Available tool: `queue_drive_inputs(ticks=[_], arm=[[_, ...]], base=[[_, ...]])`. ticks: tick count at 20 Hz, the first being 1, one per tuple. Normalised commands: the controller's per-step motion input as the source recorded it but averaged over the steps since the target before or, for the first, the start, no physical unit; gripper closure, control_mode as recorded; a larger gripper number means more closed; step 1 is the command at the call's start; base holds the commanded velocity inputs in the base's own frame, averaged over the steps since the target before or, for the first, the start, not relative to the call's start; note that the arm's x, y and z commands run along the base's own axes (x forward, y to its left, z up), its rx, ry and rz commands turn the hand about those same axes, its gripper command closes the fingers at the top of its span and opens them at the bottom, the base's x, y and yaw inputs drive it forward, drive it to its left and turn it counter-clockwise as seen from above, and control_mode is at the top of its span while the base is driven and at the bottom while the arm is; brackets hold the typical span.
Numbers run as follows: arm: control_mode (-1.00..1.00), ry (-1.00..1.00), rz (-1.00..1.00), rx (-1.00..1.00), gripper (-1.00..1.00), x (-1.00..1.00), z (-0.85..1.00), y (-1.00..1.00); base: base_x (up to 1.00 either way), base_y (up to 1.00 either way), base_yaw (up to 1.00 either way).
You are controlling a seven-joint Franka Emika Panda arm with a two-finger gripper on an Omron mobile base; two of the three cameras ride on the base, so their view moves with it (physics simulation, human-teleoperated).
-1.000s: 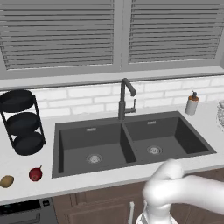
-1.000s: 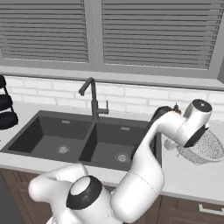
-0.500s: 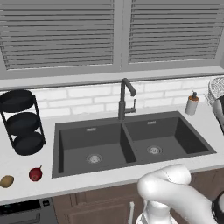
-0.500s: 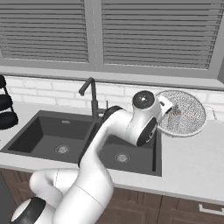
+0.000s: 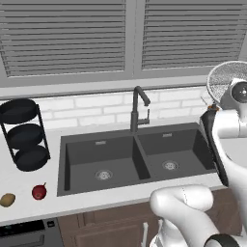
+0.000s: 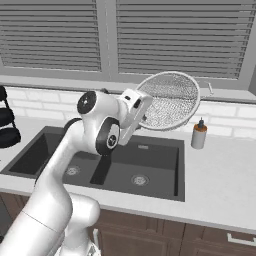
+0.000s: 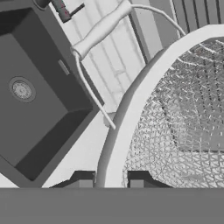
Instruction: Put the colander in the sink, put the pear, kiwi in the colander, and turn on the sink faucet and pour water over the colander.
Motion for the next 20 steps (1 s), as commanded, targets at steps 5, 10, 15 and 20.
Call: queue_drive_inputs(ticks=[5,10,15,20], arm=[[-1.00,-0.05,0.01,-0.20,1.00,-0.10,1.00,1.00],[-1.00,-0.07,0.04,-0.14,1.00,-0.18,0.97,1.00],[-1.00,0.00,0.11,-0.01,1.00,-0.10,0.40,1.00],[-1.00,0.00,0.16,0.00,1.00,-0.14,0.01,1.00]], base=[[0.00,0.00,0.00],[0.00,0.00,0.00],[0.00,0.00,0.00],[0.00,0.00,0.00]])
